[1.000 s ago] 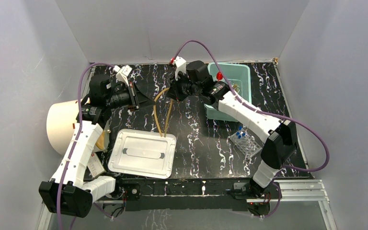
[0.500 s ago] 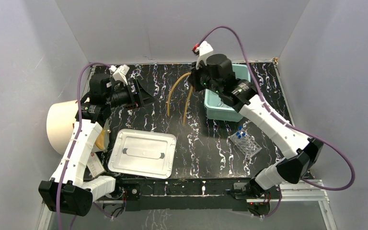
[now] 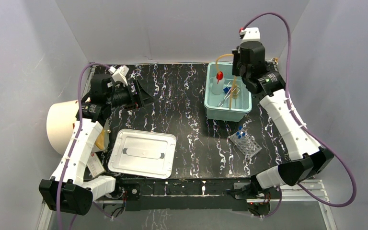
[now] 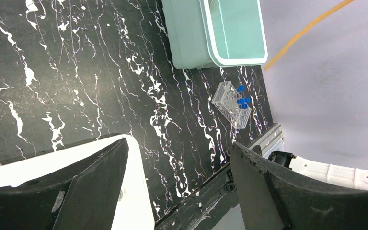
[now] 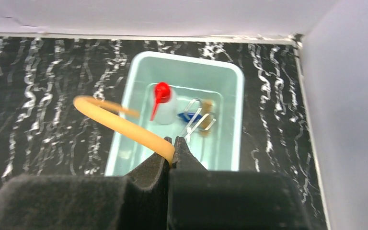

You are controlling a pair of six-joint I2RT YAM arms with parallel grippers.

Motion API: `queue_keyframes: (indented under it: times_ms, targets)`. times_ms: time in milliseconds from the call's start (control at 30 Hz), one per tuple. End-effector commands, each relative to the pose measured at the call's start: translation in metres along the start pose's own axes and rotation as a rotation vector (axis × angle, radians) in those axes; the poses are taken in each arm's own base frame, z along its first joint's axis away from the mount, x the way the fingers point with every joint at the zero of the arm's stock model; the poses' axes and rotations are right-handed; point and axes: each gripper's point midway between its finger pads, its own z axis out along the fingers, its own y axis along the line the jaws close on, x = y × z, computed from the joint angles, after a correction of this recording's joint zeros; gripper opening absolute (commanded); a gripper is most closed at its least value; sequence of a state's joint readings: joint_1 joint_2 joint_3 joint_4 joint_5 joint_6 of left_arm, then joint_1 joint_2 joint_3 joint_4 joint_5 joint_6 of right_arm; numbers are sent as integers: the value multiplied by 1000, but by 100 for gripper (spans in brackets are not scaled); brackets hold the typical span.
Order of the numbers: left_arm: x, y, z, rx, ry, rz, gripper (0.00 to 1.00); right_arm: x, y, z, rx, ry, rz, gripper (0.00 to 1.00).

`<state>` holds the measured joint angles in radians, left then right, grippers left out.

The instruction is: Organize the chemistry lab equipment

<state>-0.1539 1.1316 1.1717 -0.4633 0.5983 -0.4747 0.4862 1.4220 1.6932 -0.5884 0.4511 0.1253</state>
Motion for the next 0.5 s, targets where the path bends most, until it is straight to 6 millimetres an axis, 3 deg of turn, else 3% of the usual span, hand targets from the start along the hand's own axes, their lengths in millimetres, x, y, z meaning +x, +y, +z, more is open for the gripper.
queue_keyframes:
  times_ms: [0,267,467]
  targets:
    - [0,-6,-4,12,2,11,76,-2,-41,2,101,-13,28,0]
    - [7,-1,-2,7,18,-4,77,55,-53,33,86,114,76,0]
    - [10,1,-1,6,27,-9,77,80,-54,54,54,165,105,0]
